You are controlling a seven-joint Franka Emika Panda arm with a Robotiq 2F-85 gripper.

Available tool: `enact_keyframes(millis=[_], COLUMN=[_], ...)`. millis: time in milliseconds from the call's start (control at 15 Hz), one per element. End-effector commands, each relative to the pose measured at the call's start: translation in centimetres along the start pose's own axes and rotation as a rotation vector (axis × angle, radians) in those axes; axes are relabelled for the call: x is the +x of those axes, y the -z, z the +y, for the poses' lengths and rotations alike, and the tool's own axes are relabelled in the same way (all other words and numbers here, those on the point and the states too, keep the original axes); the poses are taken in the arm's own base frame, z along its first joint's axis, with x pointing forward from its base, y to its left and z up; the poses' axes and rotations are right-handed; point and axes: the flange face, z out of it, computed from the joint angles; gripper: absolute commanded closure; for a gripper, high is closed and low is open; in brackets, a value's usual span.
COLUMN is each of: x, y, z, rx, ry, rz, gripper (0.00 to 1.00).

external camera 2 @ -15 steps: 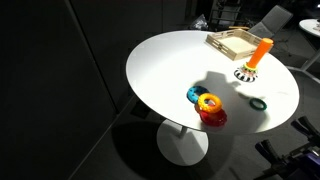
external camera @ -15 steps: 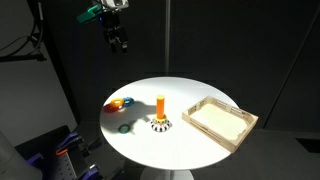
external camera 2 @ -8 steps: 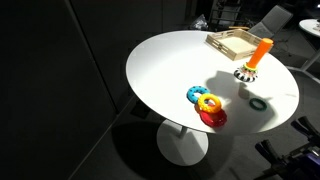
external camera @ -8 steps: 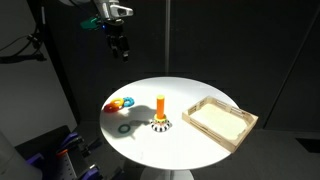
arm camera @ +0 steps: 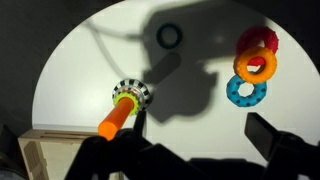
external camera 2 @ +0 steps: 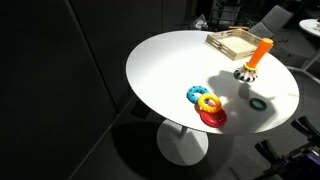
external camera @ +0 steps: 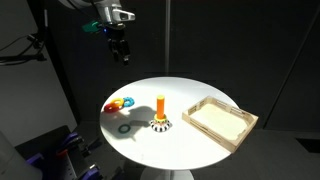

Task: Put the dark green ring on the stack

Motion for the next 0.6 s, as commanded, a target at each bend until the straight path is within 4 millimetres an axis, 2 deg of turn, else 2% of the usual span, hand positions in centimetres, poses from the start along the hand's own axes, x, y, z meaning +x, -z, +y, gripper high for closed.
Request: enact_keyframes(millis=[0, 267, 533], x=[-0.1, -1.0, -2.9], y=[-2.4, -6.2, -10.2], z=[1.7, 3.0, 3.8], rx=[-0.011, 0.010, 0.047], ry=[-0.039, -0.064, -0.075], rz=[-0.065, -0.135, -0.150], gripper=[0.00, 0.00, 0.00])
